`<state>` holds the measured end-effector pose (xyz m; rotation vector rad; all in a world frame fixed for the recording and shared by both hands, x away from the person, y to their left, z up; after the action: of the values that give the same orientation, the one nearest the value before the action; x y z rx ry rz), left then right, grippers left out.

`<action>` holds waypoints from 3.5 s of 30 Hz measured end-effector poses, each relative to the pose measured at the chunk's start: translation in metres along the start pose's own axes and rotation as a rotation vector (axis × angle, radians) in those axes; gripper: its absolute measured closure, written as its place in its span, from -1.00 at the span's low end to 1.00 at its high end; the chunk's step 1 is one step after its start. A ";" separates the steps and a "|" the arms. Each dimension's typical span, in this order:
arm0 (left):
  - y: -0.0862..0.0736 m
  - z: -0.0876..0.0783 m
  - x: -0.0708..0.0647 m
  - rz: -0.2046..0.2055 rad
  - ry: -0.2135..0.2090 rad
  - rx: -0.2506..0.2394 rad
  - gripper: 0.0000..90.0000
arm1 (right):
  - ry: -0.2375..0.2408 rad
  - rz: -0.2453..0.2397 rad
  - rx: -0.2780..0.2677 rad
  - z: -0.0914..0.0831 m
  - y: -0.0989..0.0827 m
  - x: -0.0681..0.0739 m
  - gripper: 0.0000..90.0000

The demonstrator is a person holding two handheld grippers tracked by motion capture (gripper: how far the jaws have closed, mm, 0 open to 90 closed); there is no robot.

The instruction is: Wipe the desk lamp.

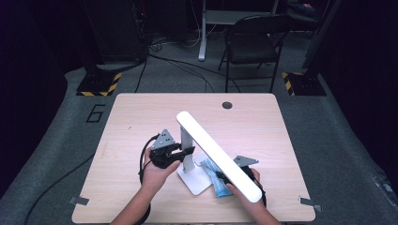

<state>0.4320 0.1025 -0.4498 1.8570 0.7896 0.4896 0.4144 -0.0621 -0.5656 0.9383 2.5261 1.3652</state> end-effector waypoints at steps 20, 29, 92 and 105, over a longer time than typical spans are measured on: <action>-0.003 -0.003 -0.012 0.046 -0.093 0.029 0.34 | -0.051 0.026 0.008 0.017 0.019 -0.030 0.46; -0.003 -0.005 -0.017 0.042 -0.161 0.030 0.15 | -0.060 0.033 0.029 0.020 0.023 -0.037 0.46; -0.002 0.001 -0.036 0.146 -0.144 0.004 0.17 | -0.202 0.098 0.003 0.010 0.034 -0.090 0.43; -0.003 0.000 -0.037 0.135 -0.160 0.011 0.16 | -0.225 0.105 0.044 0.038 0.036 -0.087 0.47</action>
<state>0.4052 0.0768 -0.4525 1.9416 0.5643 0.4160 0.5147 -0.0704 -0.5750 1.1762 2.3766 1.1597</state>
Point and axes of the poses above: each handheld gripper's, and its own axes: z roughly forward along the jaws, y roughly out of its top, x roughly to its left, the point moved 9 cm from there along z, roughly forward along the jaws, and after that the axes turned 10 degrees about y, right-handed, at the moved point
